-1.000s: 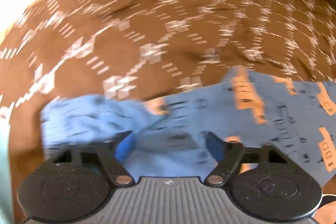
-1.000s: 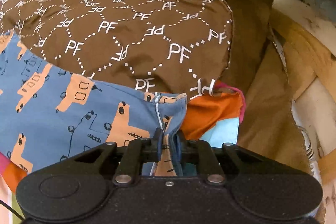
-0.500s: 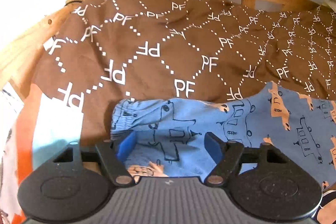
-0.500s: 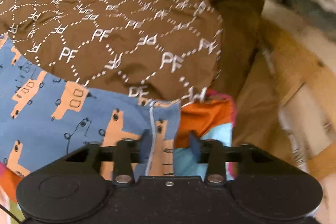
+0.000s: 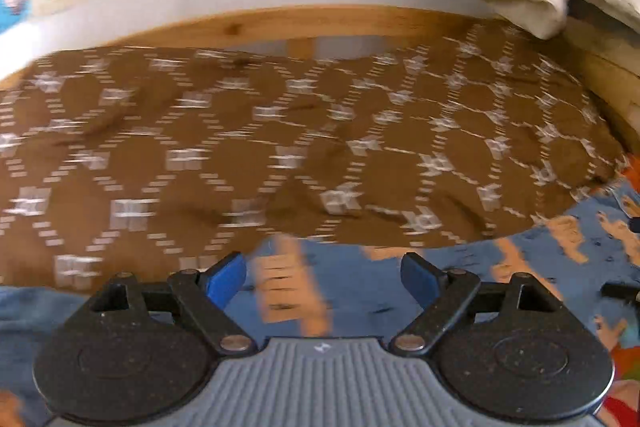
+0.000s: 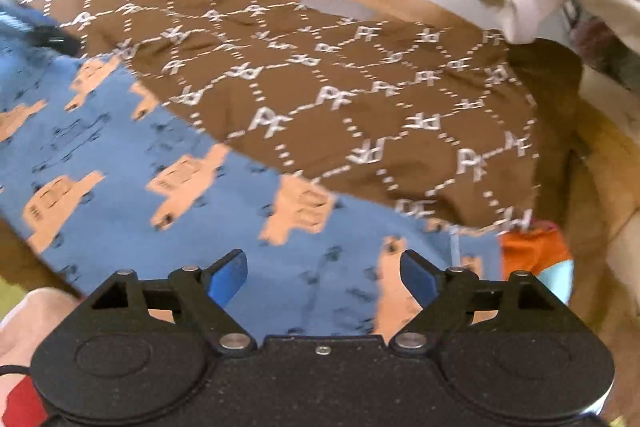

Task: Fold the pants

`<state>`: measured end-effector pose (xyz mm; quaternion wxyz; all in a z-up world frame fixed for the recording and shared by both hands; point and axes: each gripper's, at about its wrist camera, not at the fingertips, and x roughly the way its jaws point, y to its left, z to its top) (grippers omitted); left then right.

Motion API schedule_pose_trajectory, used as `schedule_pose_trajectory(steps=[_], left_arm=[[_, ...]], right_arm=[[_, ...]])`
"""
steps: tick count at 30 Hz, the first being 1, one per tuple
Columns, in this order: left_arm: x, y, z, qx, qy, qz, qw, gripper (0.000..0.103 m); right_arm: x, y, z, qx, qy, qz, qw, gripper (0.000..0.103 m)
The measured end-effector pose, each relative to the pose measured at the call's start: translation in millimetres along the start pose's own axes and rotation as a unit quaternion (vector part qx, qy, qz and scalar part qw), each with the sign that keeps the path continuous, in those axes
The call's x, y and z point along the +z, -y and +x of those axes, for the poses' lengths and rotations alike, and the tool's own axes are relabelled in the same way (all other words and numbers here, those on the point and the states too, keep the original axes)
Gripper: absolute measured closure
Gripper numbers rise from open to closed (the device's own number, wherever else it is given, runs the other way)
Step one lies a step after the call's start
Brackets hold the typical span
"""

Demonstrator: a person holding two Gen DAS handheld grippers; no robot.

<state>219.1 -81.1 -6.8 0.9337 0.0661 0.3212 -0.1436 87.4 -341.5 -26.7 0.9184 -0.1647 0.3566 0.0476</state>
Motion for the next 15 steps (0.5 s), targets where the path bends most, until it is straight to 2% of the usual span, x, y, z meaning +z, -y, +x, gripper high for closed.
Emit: schedule_pose_trajectory(steps=[1, 3, 7, 9, 10, 12, 13, 14, 15], left_arm=[[-1.2, 6.5, 9.2, -0.002, -0.005, 0.006, 1.0000, 0.014], [-9.7, 13.3, 24.1, 0.012, -0.021, 0.017, 0.9996, 0.014], [-23.9, -6.0, 59.1, 0.085, -0.079, 0.017, 0.9931, 0.013], [-28.3, -20.3, 51.9, 0.056, -0.069, 0.004, 0.9960, 0.013], [-29.1, -22.7, 47.5, 0.056, -0.071, 0.010, 0.9958, 0.014], [-29.5, -20.2, 36.5, 0.084, -0.070, 0.023, 0.9938, 0.014], [-29.2, -16.5, 26.6, 0.097, -0.057, 0.025, 0.9933, 0.013], [-27.5, -12.8, 16.5, 0.100, -0.042, 0.024, 0.9938, 0.007], [-26.1, -8.4, 9.6, 0.093, -0.027, 0.021, 0.9951, 0.003]], right_arm=[[-2.5, -1.0, -0.5, -0.003, 0.001, -0.003, 1.000, 0.007], [-8.2, 1.8, -2.5, -0.014, -0.003, -0.003, 1.000, 0.005], [-26.5, 28.7, 3.2, -0.059, -0.033, 0.028, 0.997, 0.004], [-31.6, 45.3, 0.1, -0.075, -0.030, 0.044, 0.996, 0.003], [-32.7, 49.6, -4.8, -0.094, -0.030, 0.047, 0.994, 0.003], [-33.9, 56.1, -18.1, -0.136, -0.022, 0.058, 0.989, 0.002], [-33.8, 61.5, -28.2, -0.139, -0.013, 0.083, 0.987, 0.002], [-34.8, 68.1, -38.4, -0.132, -0.001, 0.121, 0.984, 0.002], [-37.3, 75.6, -50.1, -0.114, 0.017, 0.174, 0.978, 0.001]])
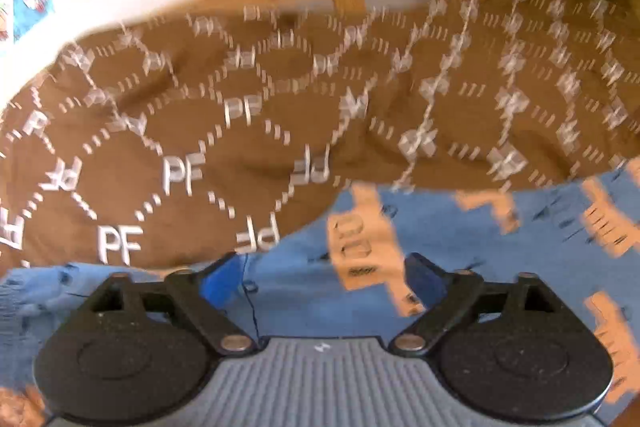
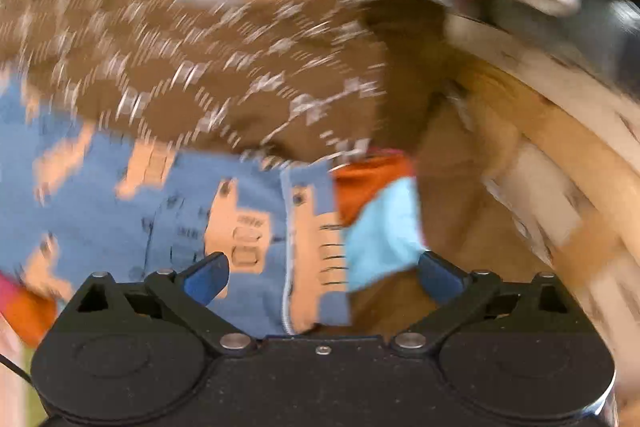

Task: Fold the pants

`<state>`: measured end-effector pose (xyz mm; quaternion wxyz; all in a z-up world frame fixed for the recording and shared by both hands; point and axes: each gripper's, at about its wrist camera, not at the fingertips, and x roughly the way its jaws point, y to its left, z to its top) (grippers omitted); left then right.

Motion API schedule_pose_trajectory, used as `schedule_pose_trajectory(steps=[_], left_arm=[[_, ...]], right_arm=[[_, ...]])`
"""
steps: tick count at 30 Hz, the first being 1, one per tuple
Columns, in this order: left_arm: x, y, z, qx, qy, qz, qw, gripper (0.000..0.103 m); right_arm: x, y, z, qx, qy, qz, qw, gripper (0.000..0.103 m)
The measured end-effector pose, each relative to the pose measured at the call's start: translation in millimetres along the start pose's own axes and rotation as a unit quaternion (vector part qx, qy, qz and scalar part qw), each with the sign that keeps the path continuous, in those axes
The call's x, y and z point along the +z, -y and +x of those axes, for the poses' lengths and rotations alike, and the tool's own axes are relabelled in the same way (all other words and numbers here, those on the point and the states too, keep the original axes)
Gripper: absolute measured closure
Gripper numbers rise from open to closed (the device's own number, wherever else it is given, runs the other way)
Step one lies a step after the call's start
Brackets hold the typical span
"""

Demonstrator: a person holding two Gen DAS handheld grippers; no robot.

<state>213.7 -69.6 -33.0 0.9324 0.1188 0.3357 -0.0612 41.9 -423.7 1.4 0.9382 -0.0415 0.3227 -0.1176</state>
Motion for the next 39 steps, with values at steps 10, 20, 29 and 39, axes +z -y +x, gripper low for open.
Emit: schedule_pose_trajectory(steps=[10, 20, 29, 39], left_arm=[[57.4, 105.4, -7.5, -0.242, 0.039, 0.017, 0.9693, 0.001], [86.6, 249.2, 40.1, -0.299, 0.003, 0.149, 0.9425, 0.001], [64.2, 264.0, 73.0, -0.272, -0.029, 0.147, 0.9506, 0.001], [97.7, 251.7, 58.6, -0.247, -0.061, 0.106, 0.9614, 0.006]], right_arm=[[-34.5, 3.9, -15.3, 0.119, -0.030, 0.186, 0.975, 0.001], [-26.5, 34.1, 6.0, 0.119, -0.026, 0.183, 0.976, 0.021], [-27.1, 43.3, 18.1, 0.123, -0.036, 0.187, 0.974, 0.033], [-26.0, 41.0, 23.5, 0.085, -0.033, 0.220, 0.971, 0.088]])
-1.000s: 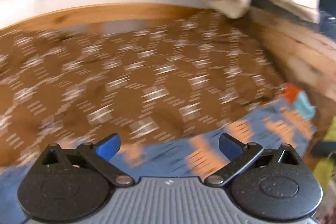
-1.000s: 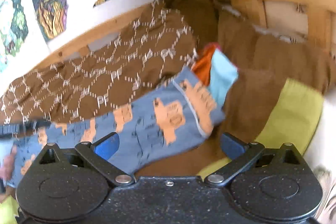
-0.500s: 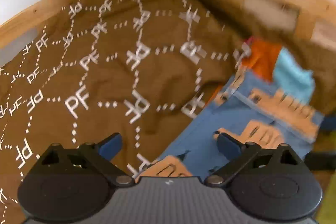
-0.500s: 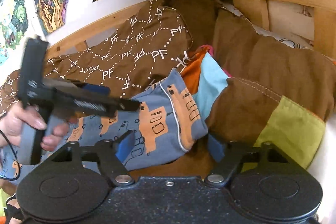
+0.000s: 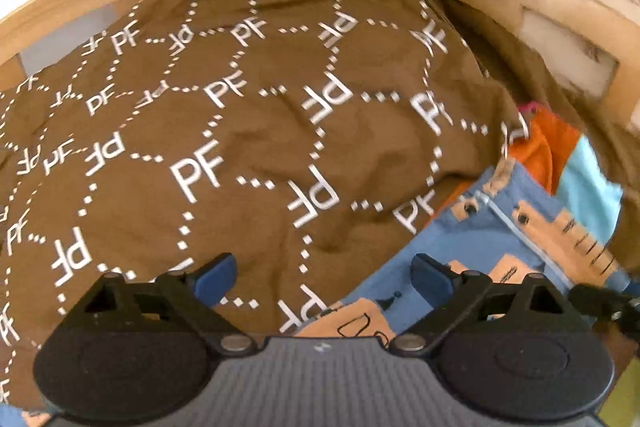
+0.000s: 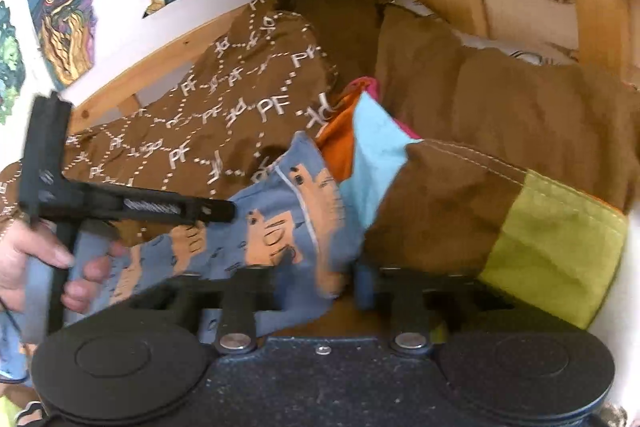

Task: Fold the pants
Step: 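Grasp the folded pants edge with the left gripper while the right gripper holds it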

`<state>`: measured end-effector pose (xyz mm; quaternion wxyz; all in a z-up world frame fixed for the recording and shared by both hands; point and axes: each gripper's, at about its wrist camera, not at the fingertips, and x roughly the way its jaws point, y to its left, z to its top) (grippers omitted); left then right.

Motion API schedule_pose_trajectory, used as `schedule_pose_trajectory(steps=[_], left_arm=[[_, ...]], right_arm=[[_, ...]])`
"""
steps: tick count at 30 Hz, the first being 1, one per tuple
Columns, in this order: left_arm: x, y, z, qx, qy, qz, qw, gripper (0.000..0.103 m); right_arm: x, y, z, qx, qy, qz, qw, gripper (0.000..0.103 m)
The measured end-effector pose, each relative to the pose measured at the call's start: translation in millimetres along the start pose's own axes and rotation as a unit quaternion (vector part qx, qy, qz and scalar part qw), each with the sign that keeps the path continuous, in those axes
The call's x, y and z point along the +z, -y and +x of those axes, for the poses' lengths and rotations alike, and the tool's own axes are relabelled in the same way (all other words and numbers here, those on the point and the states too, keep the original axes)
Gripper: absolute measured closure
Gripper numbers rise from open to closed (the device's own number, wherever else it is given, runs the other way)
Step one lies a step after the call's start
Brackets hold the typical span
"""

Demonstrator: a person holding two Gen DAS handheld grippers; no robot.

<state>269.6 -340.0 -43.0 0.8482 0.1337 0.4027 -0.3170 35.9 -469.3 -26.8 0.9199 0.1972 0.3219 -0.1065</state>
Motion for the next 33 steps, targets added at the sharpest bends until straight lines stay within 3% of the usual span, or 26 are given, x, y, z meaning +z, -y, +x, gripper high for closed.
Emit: schedule_pose_trajectory(steps=[4, 9, 16, 22, 24, 27, 29, 32, 33], left_arm=[[13.1, -11.7, -14.9, -0.045, -0.016, -0.048, 0.9977, 0.006], [17.7, -18.9, -20.7, -0.123, -0.048, -0.109, 0.9852, 0.006], [10.2, -7.4, -17.5, -0.219, -0.078, -0.151, 0.9610, 0.010], [10.8, 12.5, -11.8, -0.258, -0.088, -0.159, 0.9487, 0.017], [11.9, 17.2, -12.3, -0.261, -0.084, -0.156, 0.9490, 0.021], [13.4, 22.2, -12.6, -0.246, -0.080, -0.139, 0.9559, 0.048], [11.9, 22.2, -12.1, -0.228, -0.077, -0.125, 0.9624, 0.075], [5.4, 12.3, -13.2, -0.234, -0.073, -0.133, 0.9604, 0.091], [3.2, 7.8, -15.4, -0.238, -0.069, -0.141, 0.9585, 0.091]], right_arm=[[-5.0, -19.2, -6.8, -0.017, 0.027, -0.085, 0.996, 0.089], [-17.5, -52.8, -7.9, -0.043, 0.039, -0.214, 0.975, 0.089], [-26.3, -68.0, -4.7, -0.063, 0.045, -0.279, 0.957, 0.089], [-32.9, -78.9, -5.0, -0.066, 0.048, -0.323, 0.943, 0.089], [-34.8, -82.8, -4.5, -0.066, 0.048, -0.334, 0.939, 0.089], [-38.4, -89.1, -4.9, -0.063, 0.049, -0.351, 0.933, 0.089], [-40.8, -92.9, -6.6, -0.059, 0.050, -0.359, 0.930, 0.089], [-41.9, -100.1, -7.6, -0.051, 0.051, -0.366, 0.928, 0.089], [-42.6, -103.0, -8.7, -0.048, 0.051, -0.368, 0.927, 0.089]])
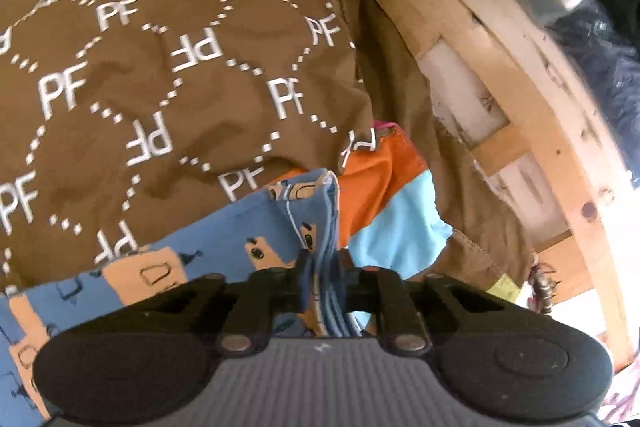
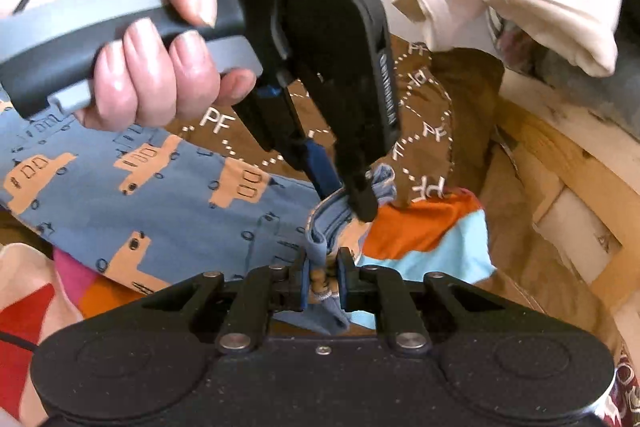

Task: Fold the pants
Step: 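Grasp the folded pants edge with the left gripper while the right gripper holds it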

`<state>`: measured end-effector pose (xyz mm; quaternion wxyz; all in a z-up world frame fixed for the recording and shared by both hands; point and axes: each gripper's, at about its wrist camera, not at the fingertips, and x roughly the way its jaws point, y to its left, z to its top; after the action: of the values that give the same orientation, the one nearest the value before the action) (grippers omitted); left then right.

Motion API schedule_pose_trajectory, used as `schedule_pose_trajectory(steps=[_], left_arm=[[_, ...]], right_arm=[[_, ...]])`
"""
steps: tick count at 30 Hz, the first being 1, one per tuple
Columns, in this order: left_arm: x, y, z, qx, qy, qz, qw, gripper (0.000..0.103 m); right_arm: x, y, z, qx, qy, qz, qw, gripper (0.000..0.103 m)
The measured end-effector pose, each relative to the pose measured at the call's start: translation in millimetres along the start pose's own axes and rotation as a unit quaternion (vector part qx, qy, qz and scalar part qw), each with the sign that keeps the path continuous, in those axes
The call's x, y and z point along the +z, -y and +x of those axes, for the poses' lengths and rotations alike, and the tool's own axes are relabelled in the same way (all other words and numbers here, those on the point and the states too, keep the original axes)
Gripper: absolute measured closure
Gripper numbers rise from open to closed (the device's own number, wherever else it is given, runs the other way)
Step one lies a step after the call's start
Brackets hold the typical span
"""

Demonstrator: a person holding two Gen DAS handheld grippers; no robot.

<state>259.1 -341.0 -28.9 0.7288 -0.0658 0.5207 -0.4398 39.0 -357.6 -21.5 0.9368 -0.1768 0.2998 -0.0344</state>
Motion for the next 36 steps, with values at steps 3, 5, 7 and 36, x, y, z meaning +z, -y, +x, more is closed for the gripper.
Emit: schedule_pose_trajectory(steps=[3, 5, 7, 36], left_arm=[[-7.0, -6.8, -17.8, -0.004, 0.020, -0.003, 0.9998, 0.093], [-13.7, -11.8, -32.7, -0.005, 0.035, -0.010, 0.9993, 0.093], [-22.4, -19.2, -50.9, -0.006, 0.051, -0.022, 0.9984, 0.093], [-125.8, -130.2, -118.3, 0.041, 0.100, -0.153, 0.9824, 0.071]], right_arm=[[5.3, -6.9, -7.7, 0.010, 0.010, -0.009, 1.000, 0.089], [10.1, -13.7, -14.4, 0.017, 0.020, -0.018, 0.999, 0.090], [15.6, -20.8, -20.6, 0.028, 0.030, -0.025, 0.999, 0.090], [28.2, -115.0, -14.5, 0.177, 0.013, -0.077, 0.981, 0.062]])
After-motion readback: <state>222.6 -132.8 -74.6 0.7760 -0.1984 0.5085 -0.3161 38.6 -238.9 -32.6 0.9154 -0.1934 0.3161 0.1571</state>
